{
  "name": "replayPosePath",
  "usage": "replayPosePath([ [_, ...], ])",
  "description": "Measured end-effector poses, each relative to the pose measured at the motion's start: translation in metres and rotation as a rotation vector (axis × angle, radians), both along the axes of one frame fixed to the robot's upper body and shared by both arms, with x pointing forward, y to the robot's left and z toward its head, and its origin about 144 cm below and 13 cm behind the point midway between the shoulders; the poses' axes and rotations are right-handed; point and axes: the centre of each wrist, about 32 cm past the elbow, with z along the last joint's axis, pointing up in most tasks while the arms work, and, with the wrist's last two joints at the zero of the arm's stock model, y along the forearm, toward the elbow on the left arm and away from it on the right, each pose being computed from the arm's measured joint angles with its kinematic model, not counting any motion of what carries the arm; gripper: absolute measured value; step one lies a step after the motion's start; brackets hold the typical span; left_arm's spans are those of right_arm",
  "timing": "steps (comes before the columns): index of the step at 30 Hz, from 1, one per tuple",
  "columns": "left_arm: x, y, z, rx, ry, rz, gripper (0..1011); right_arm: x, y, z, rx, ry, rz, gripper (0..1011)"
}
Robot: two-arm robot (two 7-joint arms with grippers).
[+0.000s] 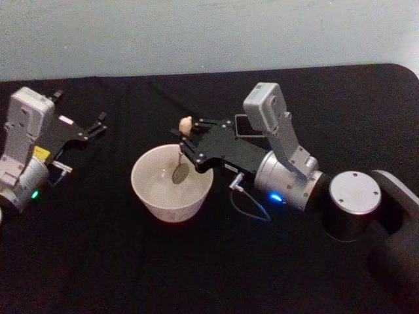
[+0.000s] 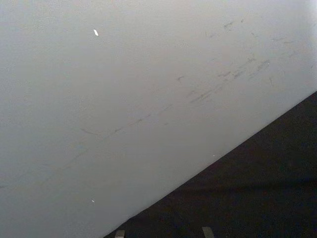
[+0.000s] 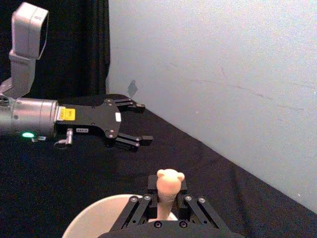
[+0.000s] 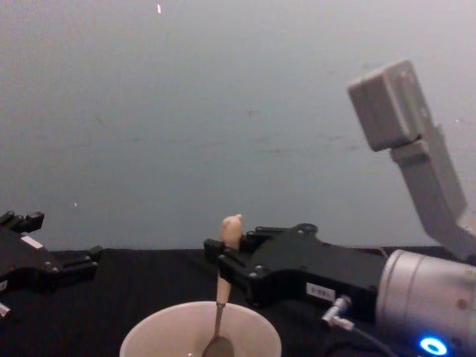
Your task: Pick up the stirring spoon with one hand, stir inside the cup, then place it back in its original position.
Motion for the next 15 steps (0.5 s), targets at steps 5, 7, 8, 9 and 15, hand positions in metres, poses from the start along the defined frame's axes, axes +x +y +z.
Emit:
replayPosePath([
  [5, 0.0, 0.0, 0.0, 0.0, 0.0, 0.0, 1001, -0.007, -0.007, 0.002, 0.005, 0.012, 0.01, 211],
  [7, 0.0, 0.0, 0.0, 0.0, 0.0, 0.0, 1001, -0.009, -0.009, 0.002, 0.006, 0.017, 0.013, 211],
  [8, 0.0, 0.0, 0.0, 0.0, 0.0, 0.0, 1001, -0.01, -0.01, 0.002, 0.006, 0.02, 0.016, 211],
  [9, 0.0, 0.0, 0.0, 0.0, 0.0, 0.0, 1001, -0.012, -0.011, 0.003, 0.007, 0.024, 0.022, 211],
  [15, 0.0, 0.0, 0.0, 0.0, 0.0, 0.0, 1001, -0.02, -0.016, 0.003, 0.0, 0.041, 0.046, 211],
])
